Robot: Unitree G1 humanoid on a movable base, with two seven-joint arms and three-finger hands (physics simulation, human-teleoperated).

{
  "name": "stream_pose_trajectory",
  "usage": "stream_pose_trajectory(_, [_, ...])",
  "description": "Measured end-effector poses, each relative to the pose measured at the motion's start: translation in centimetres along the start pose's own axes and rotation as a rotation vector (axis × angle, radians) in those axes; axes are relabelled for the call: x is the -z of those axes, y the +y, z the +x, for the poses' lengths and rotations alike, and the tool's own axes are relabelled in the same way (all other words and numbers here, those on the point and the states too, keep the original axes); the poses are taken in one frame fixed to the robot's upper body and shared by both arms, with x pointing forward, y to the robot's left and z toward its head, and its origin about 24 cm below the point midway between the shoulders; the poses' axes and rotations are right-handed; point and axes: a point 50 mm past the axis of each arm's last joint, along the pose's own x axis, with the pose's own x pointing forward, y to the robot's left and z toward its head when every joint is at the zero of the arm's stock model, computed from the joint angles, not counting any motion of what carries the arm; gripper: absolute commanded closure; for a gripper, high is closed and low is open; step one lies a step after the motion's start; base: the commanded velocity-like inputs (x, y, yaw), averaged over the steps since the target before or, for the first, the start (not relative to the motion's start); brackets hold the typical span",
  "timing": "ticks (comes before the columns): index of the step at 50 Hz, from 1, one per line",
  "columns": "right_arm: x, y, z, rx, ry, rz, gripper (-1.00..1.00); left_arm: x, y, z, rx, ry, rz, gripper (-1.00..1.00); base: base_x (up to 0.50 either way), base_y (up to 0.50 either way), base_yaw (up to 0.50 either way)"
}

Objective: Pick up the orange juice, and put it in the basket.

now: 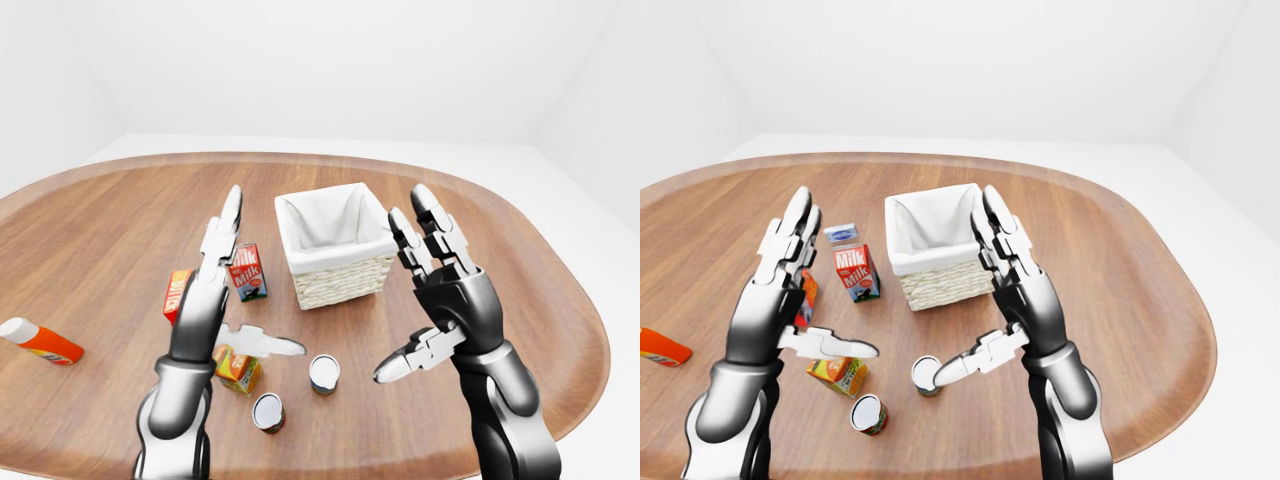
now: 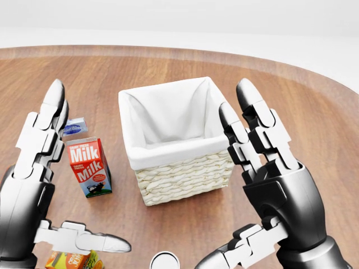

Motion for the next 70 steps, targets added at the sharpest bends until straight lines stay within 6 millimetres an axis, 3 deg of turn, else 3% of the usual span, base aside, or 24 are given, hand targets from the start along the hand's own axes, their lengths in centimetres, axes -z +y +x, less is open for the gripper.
stream_pose_trajectory(9, [0.1,-0.3,0.1,0.015,-0.001,0.003,-1.0,-3.1,2.6,1.8,0.068,-0.208,0.272,-1.0,0.0,0.0,0.0])
stream_pose_trajectory(18, [0.2,-0.5,0.1,0.023,0.003,0.004,-1.0,-3.9,4.2,3.2,0.228,-0.202,0.502,-1.0,0.0,0.0,0.0])
stream_pose_trajectory(22, [0.1,-0.5,0.1,0.025,0.001,0.004,-1.0,-3.7,4.4,3.1,0.337,-0.17,0.545,-1.0,0.0,0.0,0.0])
stream_pose_trajectory(27, [0.0,-0.6,0.1,0.029,-0.003,0.003,-1.0,-3.7,4.9,2.9,0.338,-0.163,0.544,-1.0,0.0,0.0,0.0])
stream_pose_trajectory(55, [-0.2,-0.6,0.2,0.039,-0.02,0.004,-1.0,3.2,4.7,-0.6,0.37,0.204,0.417,-1.0,0.0,0.0,0.0])
stream_pose_trajectory(70, [-0.3,-0.7,0.2,0.046,-0.022,0.008,-1.0,5.0,5.2,-1.9,0.371,0.319,0.424,-1.0,0.0,0.0,0.0])
